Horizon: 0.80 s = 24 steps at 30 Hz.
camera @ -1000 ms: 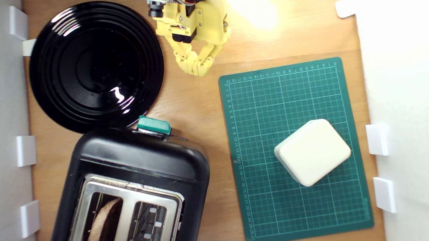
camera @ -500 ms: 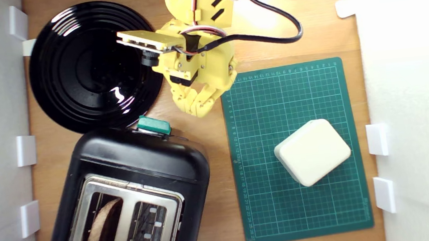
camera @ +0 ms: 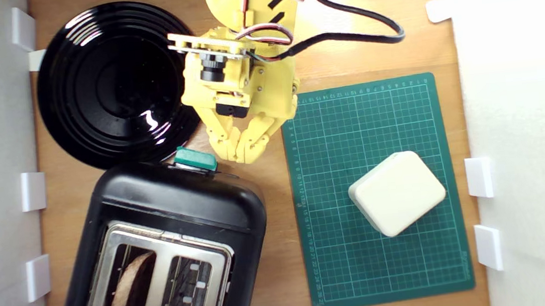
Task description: Start toaster
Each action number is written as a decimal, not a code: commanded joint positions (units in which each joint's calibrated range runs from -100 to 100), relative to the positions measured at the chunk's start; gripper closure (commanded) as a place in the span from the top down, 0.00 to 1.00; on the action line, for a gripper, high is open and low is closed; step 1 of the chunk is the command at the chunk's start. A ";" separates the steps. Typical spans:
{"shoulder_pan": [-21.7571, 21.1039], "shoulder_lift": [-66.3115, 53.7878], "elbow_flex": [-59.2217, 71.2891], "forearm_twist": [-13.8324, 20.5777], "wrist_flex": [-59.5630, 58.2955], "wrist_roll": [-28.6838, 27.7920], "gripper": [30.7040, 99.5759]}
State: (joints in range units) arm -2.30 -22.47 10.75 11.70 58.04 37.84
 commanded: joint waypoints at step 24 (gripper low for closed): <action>6.27 0.24 -7.16 2.28 -0.18 8.95 0.01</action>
State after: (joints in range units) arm 2.67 -21.63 7.51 13.43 58.04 46.62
